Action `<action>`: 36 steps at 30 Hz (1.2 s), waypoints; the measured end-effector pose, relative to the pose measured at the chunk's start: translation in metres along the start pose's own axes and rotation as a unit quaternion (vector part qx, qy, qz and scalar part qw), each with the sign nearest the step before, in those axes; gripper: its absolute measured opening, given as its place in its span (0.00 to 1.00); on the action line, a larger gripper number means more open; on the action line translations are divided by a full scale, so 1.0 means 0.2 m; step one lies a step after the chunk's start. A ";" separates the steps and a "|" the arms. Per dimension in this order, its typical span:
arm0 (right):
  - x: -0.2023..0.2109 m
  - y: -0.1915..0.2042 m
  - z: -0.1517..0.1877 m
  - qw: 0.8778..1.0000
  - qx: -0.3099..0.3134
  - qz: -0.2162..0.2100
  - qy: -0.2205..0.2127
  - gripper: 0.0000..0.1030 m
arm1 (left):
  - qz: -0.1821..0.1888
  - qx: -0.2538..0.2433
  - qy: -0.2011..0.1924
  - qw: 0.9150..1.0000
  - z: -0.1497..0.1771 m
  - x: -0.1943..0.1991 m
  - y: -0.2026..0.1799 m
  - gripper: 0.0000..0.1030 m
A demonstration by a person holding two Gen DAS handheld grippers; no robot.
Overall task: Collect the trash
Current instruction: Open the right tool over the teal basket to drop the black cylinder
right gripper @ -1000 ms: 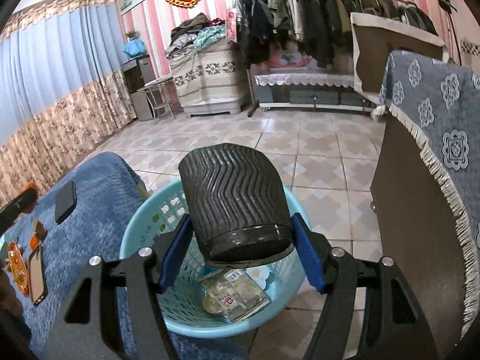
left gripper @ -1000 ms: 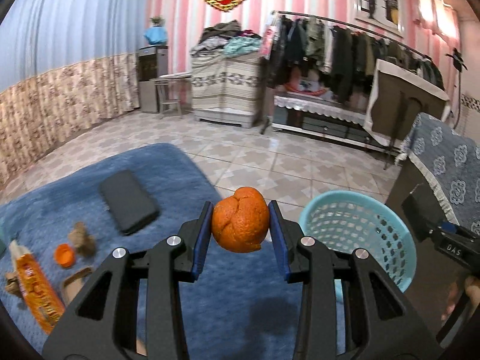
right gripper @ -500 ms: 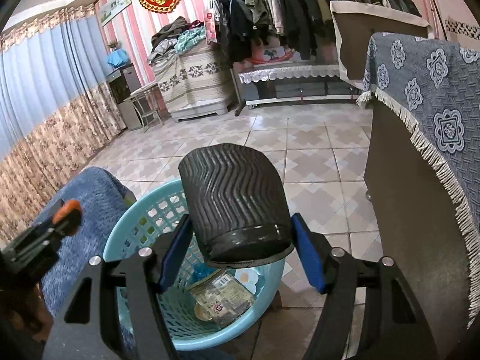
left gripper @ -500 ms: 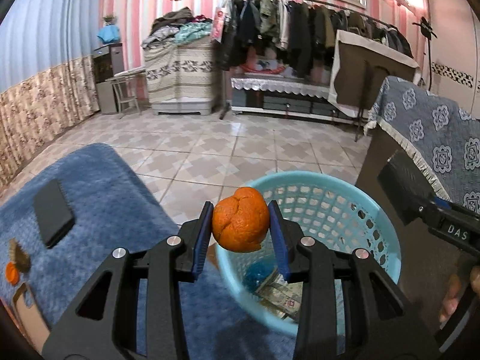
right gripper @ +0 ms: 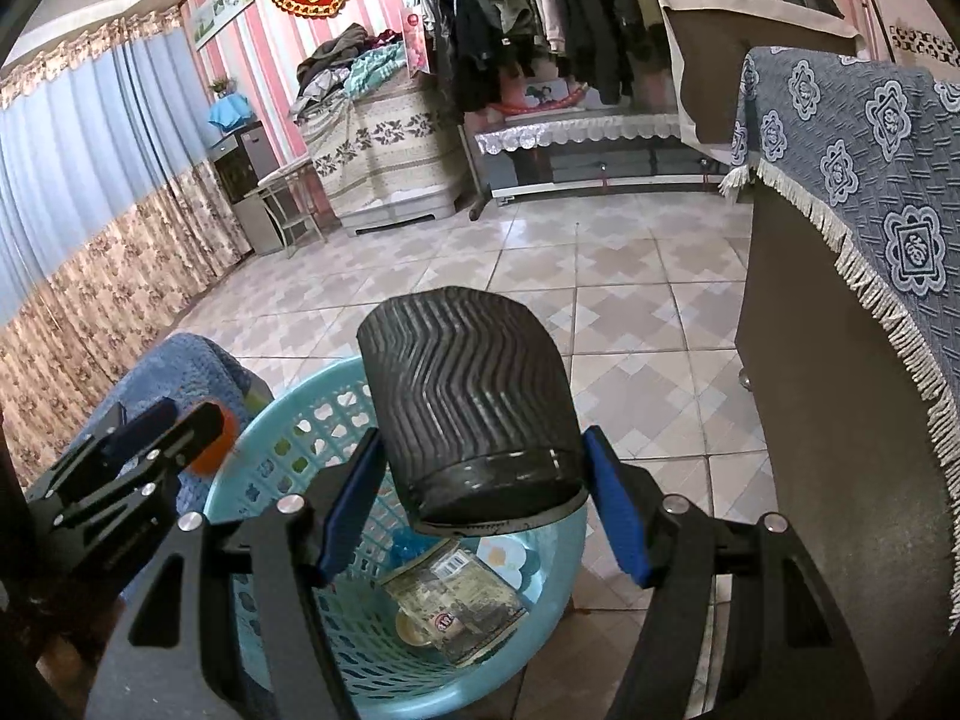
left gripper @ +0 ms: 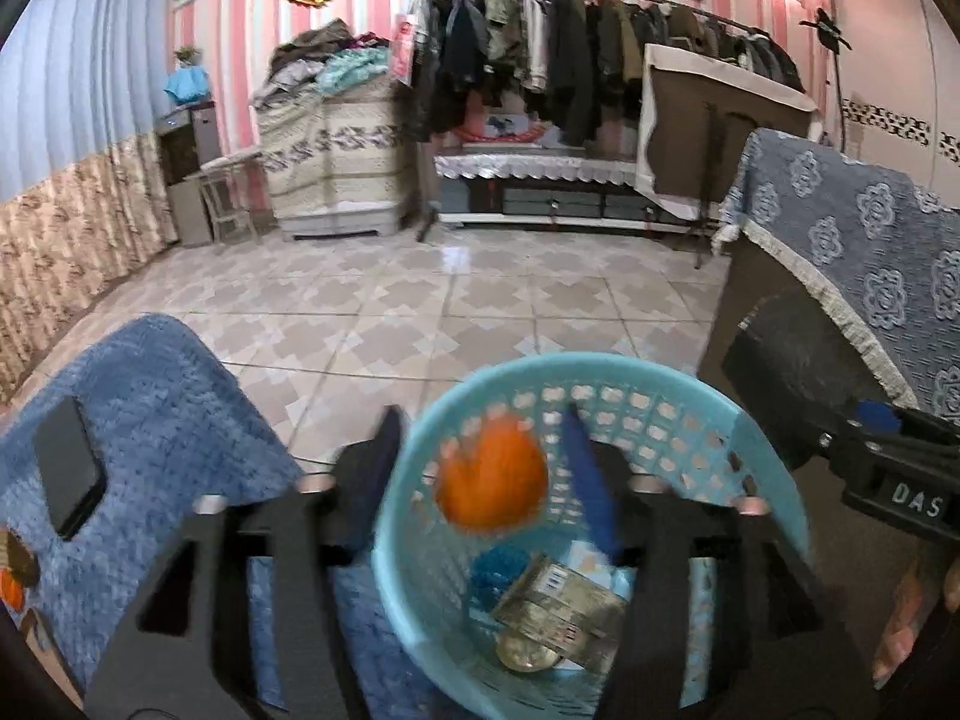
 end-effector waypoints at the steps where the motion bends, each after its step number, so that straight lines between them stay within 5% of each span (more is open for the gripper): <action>1: 0.00 0.01 0.00 1.000 0.003 -0.001 0.000 0.64 | -0.009 0.004 -0.006 1.000 -0.01 0.01 0.02 0.72; 6: -0.02 0.07 0.00 1.000 0.013 -0.005 0.004 0.64 | -0.056 0.022 -0.025 0.998 -0.05 0.07 0.16 0.91; 9: -0.04 0.11 0.00 1.000 0.019 -0.007 0.009 0.64 | -0.072 0.037 -0.034 0.996 -0.07 0.12 0.27 0.95; 22: -0.16 0.27 0.05 0.999 0.028 -0.004 0.030 0.66 | -0.113 0.067 -0.030 0.991 0.00 0.31 0.55 0.95; 26: -0.13 0.30 0.04 0.999 0.038 0.005 0.019 0.79 | -0.120 0.068 -0.029 0.990 0.02 0.35 0.60 0.95; 36: -0.11 0.31 0.03 0.999 0.043 0.013 0.013 0.88 | -0.135 0.084 -0.031 0.987 0.06 0.45 0.70 0.95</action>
Point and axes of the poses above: each gripper's, at about its wrist camera, not at the fingertips, and x roughly against the way its jaws point, y to its left, z to its underside, the point moved 4 cm from there along -x, roughly the way its jaws point, and after that the axes turned 4 degrees about x, right-handed, at the moved point
